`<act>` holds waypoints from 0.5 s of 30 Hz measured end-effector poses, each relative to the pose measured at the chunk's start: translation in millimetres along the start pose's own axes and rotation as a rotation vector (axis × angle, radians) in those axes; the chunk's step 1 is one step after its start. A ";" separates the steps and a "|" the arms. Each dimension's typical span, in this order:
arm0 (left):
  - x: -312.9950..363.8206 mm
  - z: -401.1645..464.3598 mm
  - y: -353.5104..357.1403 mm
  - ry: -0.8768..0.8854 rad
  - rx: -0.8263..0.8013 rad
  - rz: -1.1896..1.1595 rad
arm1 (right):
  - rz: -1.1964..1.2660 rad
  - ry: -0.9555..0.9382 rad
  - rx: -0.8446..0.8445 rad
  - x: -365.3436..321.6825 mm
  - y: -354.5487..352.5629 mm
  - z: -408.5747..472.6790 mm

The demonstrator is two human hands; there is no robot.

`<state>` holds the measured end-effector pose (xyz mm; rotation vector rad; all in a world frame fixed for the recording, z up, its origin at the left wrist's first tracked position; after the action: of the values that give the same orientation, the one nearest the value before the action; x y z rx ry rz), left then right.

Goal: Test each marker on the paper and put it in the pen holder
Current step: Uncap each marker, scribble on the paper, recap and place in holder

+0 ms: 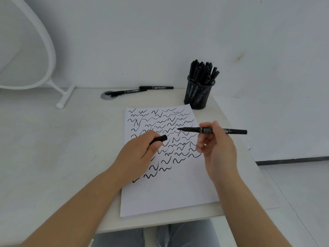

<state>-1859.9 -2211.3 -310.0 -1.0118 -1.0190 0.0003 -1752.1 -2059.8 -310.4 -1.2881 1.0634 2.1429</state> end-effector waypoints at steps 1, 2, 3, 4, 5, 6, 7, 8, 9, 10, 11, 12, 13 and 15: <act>1.4 -0.4 0.6 0.013 -0.007 0.011 | 0.002 0.002 0.005 4.9 1.2 -0.4; 3.4 -0.7 1.0 0.029 -0.012 0.024 | -0.008 -0.006 0.013 8.3 0.2 -1.1; 5.1 -0.9 1.3 0.041 -0.013 0.040 | -0.017 -0.020 0.025 10.0 -2.1 -1.9; 6.7 -1.2 1.0 0.050 -0.011 0.052 | -0.018 -0.033 0.040 10.4 -5.4 -2.4; 8.1 -1.0 0.2 0.058 -0.004 0.061 | -0.013 -0.044 0.053 10.4 -8.6 -2.3; 9.1 -0.8 -0.7 0.062 0.003 0.068 | -0.011 -0.049 0.059 10.7 -10.8 -2.1; 9.6 -0.6 -1.2 0.062 0.006 0.076 | -0.009 -0.046 0.054 11.5 -11.1 -2.1; 9.9 -0.5 -0.8 0.060 0.003 0.082 | -0.003 -0.041 0.040 12.8 -10.0 -2.3; 10.1 -0.6 0.2 0.059 -0.005 0.083 | 0.006 -0.036 0.025 14.3 -8.2 -2.3; 10.4 -0.8 1.3 0.060 -0.013 0.080 | 0.013 -0.031 0.015 15.5 -7.0 -2.5; 10.8 -1.1 2.0 0.061 -0.018 0.077 | 0.015 -0.026 0.013 16.5 -6.5 -2.8; 11.1 -1.4 2.3 0.062 -0.019 0.077 | 0.014 -0.023 0.013 16.9 -6.7 -3.4; 11.0 -1.7 2.3 0.061 -0.019 0.079 | 0.011 -0.022 0.009 17.3 -6.9 -3.8; 11.2 -2.0 1.8 0.064 -0.013 0.081 | -0.005 -0.022 -0.008 18.0 -6.7 -3.9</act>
<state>-1851.4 -2206.9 -303.6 -1.0578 -0.9202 0.0282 -1754.1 -2059.3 -329.9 -1.2670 1.0429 2.1552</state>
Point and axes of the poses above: each hand's wrist, its own z-axis towards the middle knuckle, its own y-axis out of the palm, x = y × z, the point moved 9 cm from there along z, towards the middle knuckle, and after that the axes turned 14 degrees about -y, right-handed, at the moved point
